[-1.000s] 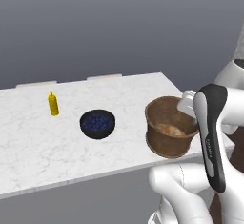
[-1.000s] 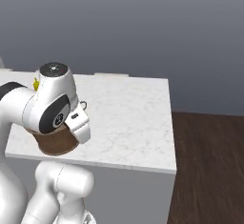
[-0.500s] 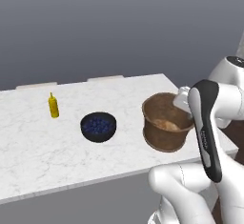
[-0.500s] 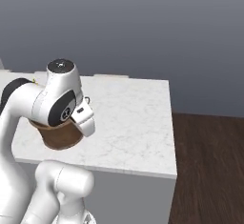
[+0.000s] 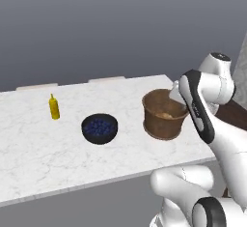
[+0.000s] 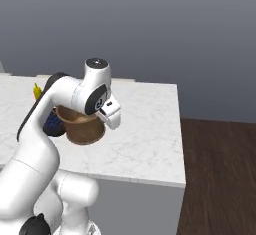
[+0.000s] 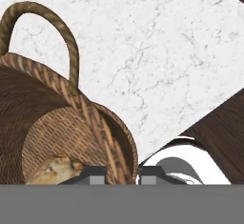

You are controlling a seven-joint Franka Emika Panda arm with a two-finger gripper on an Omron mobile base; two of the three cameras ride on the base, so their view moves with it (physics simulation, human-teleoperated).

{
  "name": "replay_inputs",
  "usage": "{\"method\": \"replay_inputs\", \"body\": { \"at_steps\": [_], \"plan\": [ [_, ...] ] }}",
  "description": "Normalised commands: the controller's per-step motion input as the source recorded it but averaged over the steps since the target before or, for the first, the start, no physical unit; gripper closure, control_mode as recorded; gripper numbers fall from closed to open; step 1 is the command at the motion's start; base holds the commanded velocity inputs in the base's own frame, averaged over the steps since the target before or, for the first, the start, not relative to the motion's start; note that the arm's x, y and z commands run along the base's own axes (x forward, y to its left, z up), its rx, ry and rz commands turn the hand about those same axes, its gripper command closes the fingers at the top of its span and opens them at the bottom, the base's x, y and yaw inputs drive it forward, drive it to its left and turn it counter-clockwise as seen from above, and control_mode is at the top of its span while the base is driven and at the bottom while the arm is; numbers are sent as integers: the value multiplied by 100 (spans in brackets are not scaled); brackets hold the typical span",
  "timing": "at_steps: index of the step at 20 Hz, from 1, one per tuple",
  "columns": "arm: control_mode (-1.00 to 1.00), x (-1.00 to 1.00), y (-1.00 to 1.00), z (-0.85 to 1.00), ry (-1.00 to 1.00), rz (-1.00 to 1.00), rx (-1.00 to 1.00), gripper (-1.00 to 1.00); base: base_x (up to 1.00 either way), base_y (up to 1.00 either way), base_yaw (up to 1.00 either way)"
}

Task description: Open the cabinet, pick up the bread from the cabinet and place it in the basket. Then move the basket to the dining counter.

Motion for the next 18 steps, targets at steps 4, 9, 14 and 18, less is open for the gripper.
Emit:
{"method": "replay_inputs", "body": {
  "at_steps": [4,9,14,18],
  "plan": [
    [-100,84,-20,-59,3,0,0,100,0,0,0],
    [-100,43,-3,-66,0,0,-1,100,0,0,0],
    [-100,23,0,-63,-4,0,-1,100,0,0,0],
    [-100,17,0,-52,-7,0,-1,100,0,0,0]
  ]
}}
